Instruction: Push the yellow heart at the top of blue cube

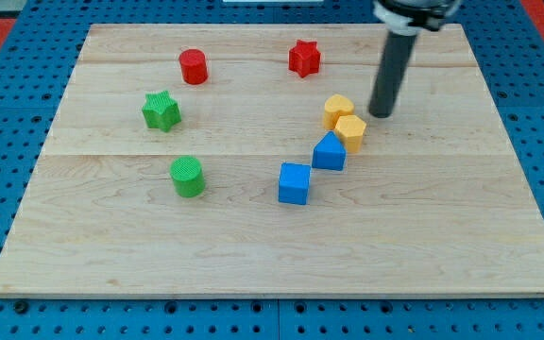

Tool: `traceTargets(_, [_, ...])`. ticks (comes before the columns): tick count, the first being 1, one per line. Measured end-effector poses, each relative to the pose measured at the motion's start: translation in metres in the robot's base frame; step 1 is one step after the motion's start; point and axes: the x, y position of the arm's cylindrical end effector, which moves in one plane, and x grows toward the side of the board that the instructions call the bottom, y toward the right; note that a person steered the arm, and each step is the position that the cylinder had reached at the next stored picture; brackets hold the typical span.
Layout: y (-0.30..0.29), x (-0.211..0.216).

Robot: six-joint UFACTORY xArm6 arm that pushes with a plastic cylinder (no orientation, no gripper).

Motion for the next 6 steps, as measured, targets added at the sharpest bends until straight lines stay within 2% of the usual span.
traceTargets(2, [-0.056,-0.006])
traceTargets(3, [-0.047,-0.034])
traceTargets(6, [-0.062,-0.033])
